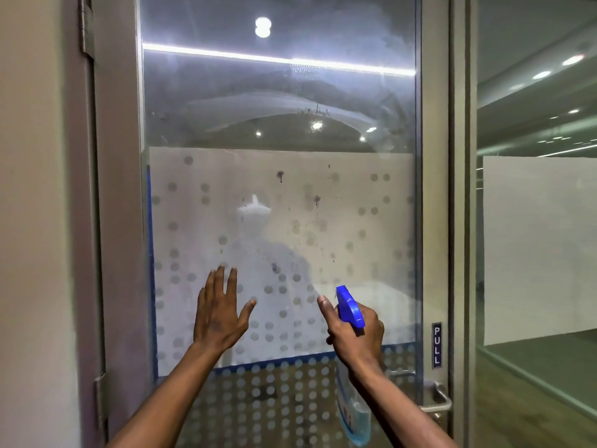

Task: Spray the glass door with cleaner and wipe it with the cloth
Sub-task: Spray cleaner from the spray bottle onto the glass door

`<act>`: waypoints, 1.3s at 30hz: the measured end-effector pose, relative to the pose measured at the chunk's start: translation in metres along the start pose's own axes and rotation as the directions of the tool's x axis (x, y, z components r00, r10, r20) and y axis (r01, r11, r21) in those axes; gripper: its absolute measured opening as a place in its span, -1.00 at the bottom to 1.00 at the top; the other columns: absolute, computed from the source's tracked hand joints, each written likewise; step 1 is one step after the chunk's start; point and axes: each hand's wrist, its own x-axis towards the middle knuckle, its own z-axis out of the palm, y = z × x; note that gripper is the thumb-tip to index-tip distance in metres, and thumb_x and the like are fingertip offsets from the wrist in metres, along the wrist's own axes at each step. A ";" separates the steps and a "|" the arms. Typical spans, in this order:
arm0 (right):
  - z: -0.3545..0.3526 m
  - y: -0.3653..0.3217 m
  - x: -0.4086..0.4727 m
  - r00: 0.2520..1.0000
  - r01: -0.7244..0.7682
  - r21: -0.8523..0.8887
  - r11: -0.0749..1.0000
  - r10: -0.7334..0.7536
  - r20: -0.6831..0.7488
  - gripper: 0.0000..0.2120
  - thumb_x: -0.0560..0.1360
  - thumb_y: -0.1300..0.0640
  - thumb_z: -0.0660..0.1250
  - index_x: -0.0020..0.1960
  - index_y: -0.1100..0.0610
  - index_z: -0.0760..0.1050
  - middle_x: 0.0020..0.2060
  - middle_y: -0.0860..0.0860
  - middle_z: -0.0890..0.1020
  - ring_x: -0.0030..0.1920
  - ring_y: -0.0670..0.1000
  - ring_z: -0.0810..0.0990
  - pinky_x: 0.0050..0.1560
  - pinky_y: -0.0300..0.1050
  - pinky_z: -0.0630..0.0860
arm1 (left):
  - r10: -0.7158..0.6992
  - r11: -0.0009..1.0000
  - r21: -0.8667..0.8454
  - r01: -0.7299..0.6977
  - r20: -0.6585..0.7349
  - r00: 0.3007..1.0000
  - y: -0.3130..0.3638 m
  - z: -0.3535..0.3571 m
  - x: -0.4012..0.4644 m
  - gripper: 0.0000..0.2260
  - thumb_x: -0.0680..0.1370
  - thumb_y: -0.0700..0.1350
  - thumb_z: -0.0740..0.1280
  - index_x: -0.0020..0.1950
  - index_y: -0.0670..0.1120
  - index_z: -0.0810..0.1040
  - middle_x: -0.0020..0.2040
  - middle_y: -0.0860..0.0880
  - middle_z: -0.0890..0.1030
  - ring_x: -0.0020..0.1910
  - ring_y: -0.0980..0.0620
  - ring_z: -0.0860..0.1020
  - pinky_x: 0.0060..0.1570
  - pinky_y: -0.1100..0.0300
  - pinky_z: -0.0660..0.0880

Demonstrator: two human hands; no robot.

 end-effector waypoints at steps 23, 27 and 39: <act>-0.019 0.029 -0.053 0.973 -0.228 0.346 0.910 0.199 0.118 -0.85 0.53 0.13 0.52 -0.21 0.12 0.68 -0.26 0.19 0.73 -0.44 -0.03 0.56 -0.41 -0.21 0.57 | -0.015 0.877 -0.455 0.156 0.300 0.954 0.087 0.056 -0.131 -0.49 0.59 0.35 0.21 0.24 0.01 0.69 0.14 0.06 0.74 0.15 0.12 0.65 0.26 0.02 0.57; -0.031 0.042 -0.057 0.969 -0.246 0.340 0.908 0.240 0.060 -0.87 0.54 0.16 0.52 -0.12 0.21 0.67 -0.19 0.25 0.73 -0.36 0.10 0.57 -0.37 -0.15 0.57 | -0.026 0.693 -0.619 0.371 0.492 0.870 0.128 0.069 -0.162 -0.57 0.66 0.26 0.20 -0.06 0.06 0.77 -0.12 0.07 0.78 -0.15 0.24 0.68 -0.03 0.18 0.59; -0.082 0.056 -0.066 0.928 -0.364 0.410 0.837 0.362 0.085 -0.88 0.52 0.10 0.52 -0.17 -0.05 0.75 -0.15 0.08 0.79 -0.44 0.04 0.66 -0.36 -0.10 0.62 | -0.136 0.316 -0.653 0.688 0.687 0.714 0.207 0.111 -0.227 -0.27 0.59 0.46 0.01 -0.41 -0.11 0.50 -0.39 -0.03 0.58 -0.27 0.00 0.44 -0.20 0.03 0.38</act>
